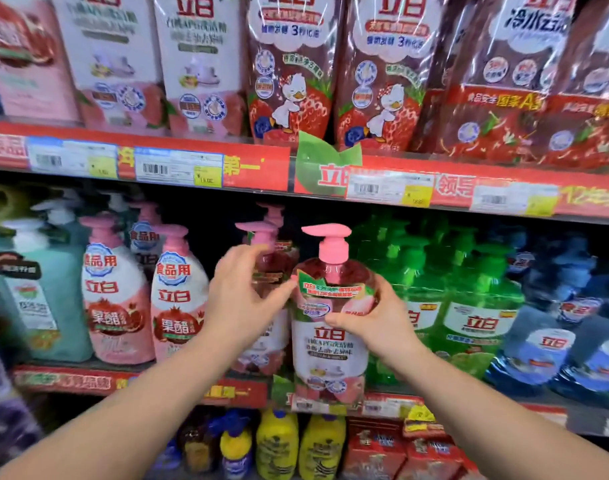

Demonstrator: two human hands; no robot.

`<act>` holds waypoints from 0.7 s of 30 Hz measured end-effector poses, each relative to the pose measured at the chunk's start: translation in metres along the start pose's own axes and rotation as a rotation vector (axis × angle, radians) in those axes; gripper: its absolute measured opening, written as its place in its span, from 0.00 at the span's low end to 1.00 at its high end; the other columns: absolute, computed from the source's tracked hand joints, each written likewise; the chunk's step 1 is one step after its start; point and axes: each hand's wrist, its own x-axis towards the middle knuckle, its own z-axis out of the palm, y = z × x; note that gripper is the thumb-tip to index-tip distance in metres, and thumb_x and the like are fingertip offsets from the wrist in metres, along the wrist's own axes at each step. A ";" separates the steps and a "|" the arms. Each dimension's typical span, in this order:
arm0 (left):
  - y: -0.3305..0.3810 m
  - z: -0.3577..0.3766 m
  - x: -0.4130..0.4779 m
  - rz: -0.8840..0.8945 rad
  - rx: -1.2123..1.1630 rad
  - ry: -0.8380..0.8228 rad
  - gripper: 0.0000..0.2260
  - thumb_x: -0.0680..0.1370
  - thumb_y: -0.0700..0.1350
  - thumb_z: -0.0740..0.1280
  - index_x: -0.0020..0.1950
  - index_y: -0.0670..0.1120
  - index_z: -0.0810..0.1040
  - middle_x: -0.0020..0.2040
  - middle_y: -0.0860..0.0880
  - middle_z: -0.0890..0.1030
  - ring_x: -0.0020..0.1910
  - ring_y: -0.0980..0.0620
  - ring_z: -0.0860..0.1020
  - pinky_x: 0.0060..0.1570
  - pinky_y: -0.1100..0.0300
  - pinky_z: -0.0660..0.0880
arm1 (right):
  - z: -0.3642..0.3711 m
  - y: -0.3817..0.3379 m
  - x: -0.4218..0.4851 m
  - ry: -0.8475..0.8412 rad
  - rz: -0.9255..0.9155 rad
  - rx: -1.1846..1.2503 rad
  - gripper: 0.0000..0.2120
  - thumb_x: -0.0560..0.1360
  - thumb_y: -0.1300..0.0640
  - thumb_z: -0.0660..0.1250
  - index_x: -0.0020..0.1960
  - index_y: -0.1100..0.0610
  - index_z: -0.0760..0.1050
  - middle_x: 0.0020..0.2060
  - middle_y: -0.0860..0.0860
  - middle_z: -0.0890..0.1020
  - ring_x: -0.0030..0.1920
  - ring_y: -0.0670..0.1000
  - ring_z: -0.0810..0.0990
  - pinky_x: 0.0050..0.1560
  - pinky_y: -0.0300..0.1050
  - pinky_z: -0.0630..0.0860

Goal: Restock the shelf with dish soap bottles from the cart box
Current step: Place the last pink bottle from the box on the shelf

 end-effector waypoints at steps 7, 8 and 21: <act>-0.024 0.007 0.034 -0.066 0.315 -0.210 0.34 0.68 0.56 0.72 0.70 0.51 0.64 0.60 0.41 0.68 0.64 0.39 0.67 0.59 0.50 0.68 | 0.008 0.013 0.014 0.040 0.005 -0.027 0.30 0.57 0.62 0.81 0.48 0.41 0.69 0.46 0.41 0.81 0.46 0.38 0.80 0.48 0.38 0.77; -0.027 0.008 0.034 -0.051 0.316 -0.226 0.34 0.69 0.56 0.72 0.71 0.51 0.64 0.60 0.40 0.69 0.63 0.39 0.68 0.58 0.50 0.68 | 0.009 0.013 0.014 0.046 0.006 -0.030 0.30 0.57 0.61 0.82 0.47 0.41 0.69 0.46 0.40 0.80 0.44 0.35 0.80 0.45 0.34 0.77; -0.044 0.001 0.047 -0.060 0.345 -0.294 0.32 0.70 0.60 0.69 0.71 0.55 0.62 0.57 0.40 0.73 0.62 0.40 0.67 0.54 0.52 0.67 | 0.029 0.023 0.029 0.073 0.090 0.105 0.28 0.61 0.65 0.79 0.54 0.48 0.70 0.49 0.49 0.82 0.50 0.47 0.81 0.48 0.40 0.79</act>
